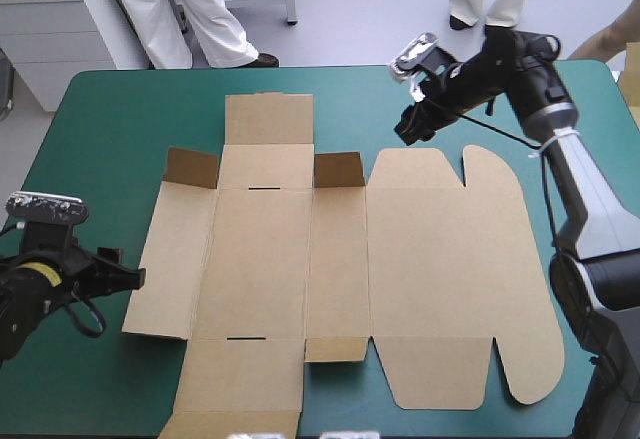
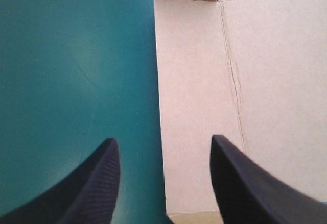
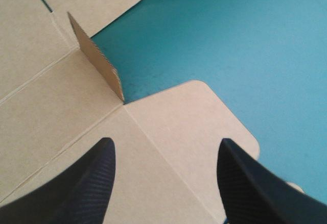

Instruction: Fold the box

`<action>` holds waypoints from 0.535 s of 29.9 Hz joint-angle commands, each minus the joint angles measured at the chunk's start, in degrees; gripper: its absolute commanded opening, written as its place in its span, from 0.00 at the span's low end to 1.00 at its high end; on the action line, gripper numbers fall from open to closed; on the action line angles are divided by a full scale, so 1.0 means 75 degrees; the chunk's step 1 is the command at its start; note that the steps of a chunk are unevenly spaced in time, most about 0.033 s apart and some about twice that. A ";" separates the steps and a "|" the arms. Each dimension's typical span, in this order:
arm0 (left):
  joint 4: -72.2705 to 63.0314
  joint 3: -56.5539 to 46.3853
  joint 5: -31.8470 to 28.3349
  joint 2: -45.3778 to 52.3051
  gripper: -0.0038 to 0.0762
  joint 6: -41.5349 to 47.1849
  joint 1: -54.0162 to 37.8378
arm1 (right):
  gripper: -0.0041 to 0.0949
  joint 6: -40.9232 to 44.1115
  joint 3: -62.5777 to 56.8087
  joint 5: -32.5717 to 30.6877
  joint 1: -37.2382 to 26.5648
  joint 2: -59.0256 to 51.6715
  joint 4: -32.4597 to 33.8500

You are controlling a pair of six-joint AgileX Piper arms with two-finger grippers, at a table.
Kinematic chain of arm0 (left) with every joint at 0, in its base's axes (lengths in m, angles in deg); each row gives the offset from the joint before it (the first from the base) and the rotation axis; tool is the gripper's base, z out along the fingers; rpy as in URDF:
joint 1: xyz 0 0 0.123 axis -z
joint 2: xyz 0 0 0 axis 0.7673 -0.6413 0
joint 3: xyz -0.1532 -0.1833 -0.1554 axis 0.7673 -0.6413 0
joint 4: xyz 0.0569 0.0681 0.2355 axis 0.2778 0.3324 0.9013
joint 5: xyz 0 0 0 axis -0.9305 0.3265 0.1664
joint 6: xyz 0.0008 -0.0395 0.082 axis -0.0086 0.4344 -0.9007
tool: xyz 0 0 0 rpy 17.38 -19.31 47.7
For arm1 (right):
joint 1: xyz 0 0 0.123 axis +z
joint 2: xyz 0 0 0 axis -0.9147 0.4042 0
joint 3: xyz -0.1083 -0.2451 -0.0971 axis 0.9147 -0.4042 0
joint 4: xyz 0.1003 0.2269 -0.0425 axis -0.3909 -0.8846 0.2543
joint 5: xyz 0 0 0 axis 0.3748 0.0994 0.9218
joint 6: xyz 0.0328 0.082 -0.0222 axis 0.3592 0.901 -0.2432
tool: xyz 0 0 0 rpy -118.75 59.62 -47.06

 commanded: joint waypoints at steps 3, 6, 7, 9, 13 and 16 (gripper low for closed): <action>0.0287 0.0814 -0.0461 -0.0866 0.53 0.0118 -0.0005 | 0.60 0.0701 0.0188 -0.0114 -0.0913 -0.1099 -0.0336; 0.0266 0.0941 -0.0503 -0.1180 0.53 0.0191 -0.0213 | 0.60 0.1386 0.0188 -0.0114 -0.1329 -0.1409 -0.0348; 0.0111 0.0957 -0.0524 -0.1262 0.53 0.0191 -0.0355 | 0.60 0.1616 0.0188 -0.0114 -0.1448 -0.1513 -0.0348; -0.0221 0.0957 -0.0510 -0.1452 0.53 -0.0085 -0.0769 | 0.60 0.1820 0.0188 -0.0114 -0.1615 -0.1677 -0.0348; -0.1584 0.0936 -0.0497 -0.1780 0.53 -0.1151 -0.2305 | 0.60 0.2358 0.0188 -0.0114 -0.1770 -0.1951 -0.0203; -0.3194 0.0792 -0.0432 -0.2049 0.53 -0.1984 -0.3539 | 0.60 0.2648 0.0188 -0.0114 -0.1769 -0.2060 -0.0203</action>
